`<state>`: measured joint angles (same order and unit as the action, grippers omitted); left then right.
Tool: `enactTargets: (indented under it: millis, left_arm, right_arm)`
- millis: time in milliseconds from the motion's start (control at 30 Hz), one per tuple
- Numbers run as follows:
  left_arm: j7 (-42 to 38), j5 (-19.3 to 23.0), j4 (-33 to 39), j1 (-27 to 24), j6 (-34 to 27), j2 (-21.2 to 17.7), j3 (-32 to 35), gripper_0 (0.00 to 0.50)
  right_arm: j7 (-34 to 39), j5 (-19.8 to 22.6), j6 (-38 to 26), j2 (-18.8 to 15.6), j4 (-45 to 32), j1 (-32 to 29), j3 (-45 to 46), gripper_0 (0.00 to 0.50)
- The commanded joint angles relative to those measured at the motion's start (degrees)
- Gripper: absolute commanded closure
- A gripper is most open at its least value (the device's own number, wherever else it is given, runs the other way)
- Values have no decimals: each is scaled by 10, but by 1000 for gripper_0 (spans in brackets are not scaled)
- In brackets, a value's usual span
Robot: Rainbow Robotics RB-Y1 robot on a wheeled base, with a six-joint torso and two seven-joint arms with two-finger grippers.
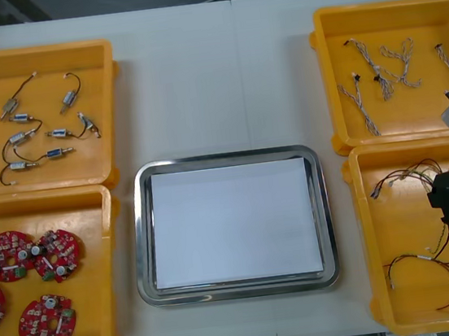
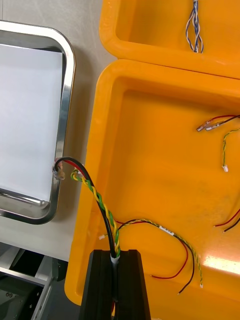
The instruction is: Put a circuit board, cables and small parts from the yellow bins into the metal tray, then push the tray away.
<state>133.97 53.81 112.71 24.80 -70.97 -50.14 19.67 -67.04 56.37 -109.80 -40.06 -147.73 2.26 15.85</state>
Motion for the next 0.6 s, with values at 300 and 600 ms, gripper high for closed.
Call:
enactTargets:
  millis: [300, 600]
  left_arm:
    - [20, 23, 13, 12, -7, -9, 39, 2]
    - [43, 37, 15, 26, -7, -9, 44, 0]
  right_arm:
    - [16, -5, -2, -20, -16, -2, -6, 500]
    - [16, -5, -2, -20, -16, -2, -6, 500]
